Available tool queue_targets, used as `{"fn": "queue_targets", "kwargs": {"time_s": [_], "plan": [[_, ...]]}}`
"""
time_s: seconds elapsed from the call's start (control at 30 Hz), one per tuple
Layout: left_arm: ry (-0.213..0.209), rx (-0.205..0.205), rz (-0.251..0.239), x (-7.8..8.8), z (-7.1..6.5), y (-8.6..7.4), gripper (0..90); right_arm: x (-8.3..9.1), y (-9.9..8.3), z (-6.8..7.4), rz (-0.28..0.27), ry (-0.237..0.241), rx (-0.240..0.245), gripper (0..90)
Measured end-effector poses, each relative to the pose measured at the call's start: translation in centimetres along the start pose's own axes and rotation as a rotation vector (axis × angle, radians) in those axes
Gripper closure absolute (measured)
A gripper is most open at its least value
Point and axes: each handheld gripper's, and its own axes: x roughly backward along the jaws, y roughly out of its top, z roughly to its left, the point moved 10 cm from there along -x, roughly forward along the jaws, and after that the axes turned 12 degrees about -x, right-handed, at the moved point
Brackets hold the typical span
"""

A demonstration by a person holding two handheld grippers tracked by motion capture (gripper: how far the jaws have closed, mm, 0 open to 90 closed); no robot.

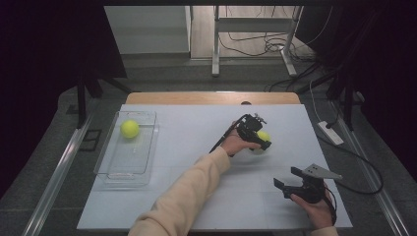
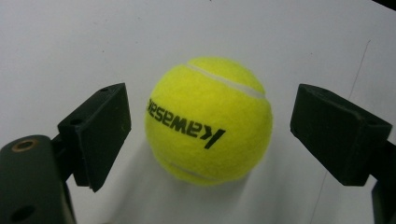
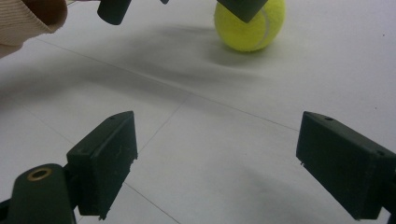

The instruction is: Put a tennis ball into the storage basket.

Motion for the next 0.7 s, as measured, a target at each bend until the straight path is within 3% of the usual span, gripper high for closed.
{"fn": "queue_targets", "kwargs": {"time_s": [0.43, 0.7], "plan": [[0.006, 0.007, 0.039, -1.0, 0.1, -0.5, 14.9, 0.1, 0.0, 0.0, 0.000, 0.003, -0.002, 12.1], [0.005, 0.018, 0.048, -1.2, 0.1, -0.7, 25.9, 0.0, 0.0, -0.1, 0.000, 0.002, -0.003, 12.1]]}}
